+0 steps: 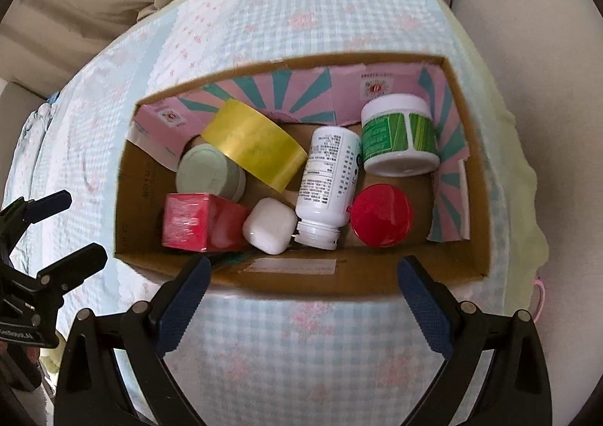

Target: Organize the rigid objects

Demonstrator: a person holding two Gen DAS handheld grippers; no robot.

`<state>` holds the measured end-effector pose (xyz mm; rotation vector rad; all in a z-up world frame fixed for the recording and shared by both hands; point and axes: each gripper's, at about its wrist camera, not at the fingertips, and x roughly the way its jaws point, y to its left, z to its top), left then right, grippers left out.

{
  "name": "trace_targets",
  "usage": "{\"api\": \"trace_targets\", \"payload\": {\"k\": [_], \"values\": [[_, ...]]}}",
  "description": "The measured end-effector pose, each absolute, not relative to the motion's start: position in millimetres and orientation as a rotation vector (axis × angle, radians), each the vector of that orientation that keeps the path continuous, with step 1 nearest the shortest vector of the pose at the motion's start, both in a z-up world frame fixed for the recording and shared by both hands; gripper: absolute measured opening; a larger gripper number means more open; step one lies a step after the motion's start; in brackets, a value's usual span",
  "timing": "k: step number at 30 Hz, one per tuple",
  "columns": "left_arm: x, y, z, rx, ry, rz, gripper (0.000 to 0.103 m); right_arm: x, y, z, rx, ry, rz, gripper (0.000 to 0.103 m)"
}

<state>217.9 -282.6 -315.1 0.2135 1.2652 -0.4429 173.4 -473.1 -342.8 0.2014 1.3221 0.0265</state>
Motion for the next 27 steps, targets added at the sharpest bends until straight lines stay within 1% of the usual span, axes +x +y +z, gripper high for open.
{"api": "trace_targets", "payload": {"k": [5,12,15,19,22,27], "values": [[209.1,-252.5,-260.4,0.140,1.186,-0.428,0.103,158.8,-452.2,-298.1,0.176,1.262,0.002,0.098],[182.2,-184.3,-153.0,0.080,1.015,-0.382,0.103,134.8,-389.4,-185.3,0.101,1.101,-0.028,0.098],[161.1,-148.9,-96.7,0.079,0.890,-0.338,0.103,121.7,-358.9,-137.2,0.109,1.017,-0.025,0.098],[137.4,-105.1,-45.4,0.058,0.769,-0.281,0.103,103.9,-317.0,-81.2,0.075,0.904,-0.015,0.098],[110.4,-72.1,-12.9,0.034,0.676,-0.240,0.103,87.5,-289.5,-44.7,0.043,0.815,-0.008,0.099],[74.6,-38.0,9.2,0.016,0.612,-0.159,0.103,56.3,-257.0,-10.7,-0.010,0.696,-0.028,0.098]]}}
